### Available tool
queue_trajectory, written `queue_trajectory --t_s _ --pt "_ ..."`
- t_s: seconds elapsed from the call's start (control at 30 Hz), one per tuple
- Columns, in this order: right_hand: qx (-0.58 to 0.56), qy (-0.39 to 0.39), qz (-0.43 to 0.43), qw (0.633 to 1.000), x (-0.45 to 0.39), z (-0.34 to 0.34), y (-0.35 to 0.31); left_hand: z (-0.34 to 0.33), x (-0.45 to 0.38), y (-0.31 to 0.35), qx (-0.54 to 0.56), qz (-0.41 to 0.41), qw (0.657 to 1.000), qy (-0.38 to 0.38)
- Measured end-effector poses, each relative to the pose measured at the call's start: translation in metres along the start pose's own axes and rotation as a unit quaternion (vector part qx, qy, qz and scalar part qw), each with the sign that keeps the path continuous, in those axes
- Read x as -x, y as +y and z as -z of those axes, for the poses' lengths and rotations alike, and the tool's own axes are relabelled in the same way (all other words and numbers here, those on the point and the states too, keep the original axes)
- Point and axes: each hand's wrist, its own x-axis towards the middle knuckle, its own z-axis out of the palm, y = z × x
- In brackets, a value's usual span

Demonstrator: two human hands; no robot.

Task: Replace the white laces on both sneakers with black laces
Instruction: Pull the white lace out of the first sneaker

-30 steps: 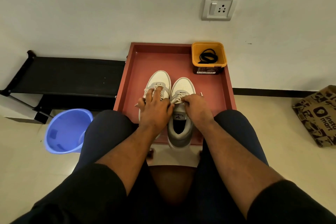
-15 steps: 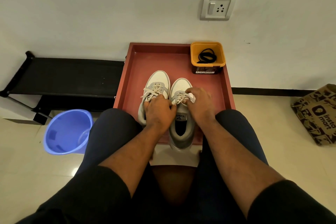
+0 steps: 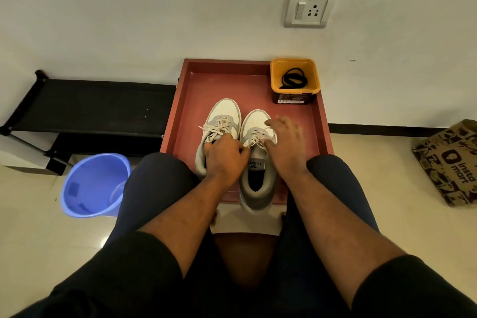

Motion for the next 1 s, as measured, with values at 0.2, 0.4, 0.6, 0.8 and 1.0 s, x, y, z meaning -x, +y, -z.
queue_trajectory --t_s 0.2,0.4,0.6,0.8,1.0 --pt "0.058 -0.021 0.069 0.996 0.003 -0.007 -0.006 -0.002 -0.001 0.002 0.019 0.003 1.0 0.009" --pt "-0.15 0.126 -0.157 0.968 -0.016 0.011 0.011 -0.005 -0.002 0.0 0.04 0.015 0.999 0.008" --pt "0.079 -0.082 0.051 0.992 0.002 0.001 -0.01 -0.002 -0.002 0.0 0.047 0.019 0.999 0.003" --pt "0.091 -0.02 0.088 0.992 -0.004 -0.004 -0.007 -0.004 -0.002 -0.003 0.081 0.025 0.996 0.009" --pt "-0.136 0.157 -0.125 0.97 -0.025 0.023 0.012 -0.006 -0.003 -0.004 0.1 0.041 0.994 0.021"
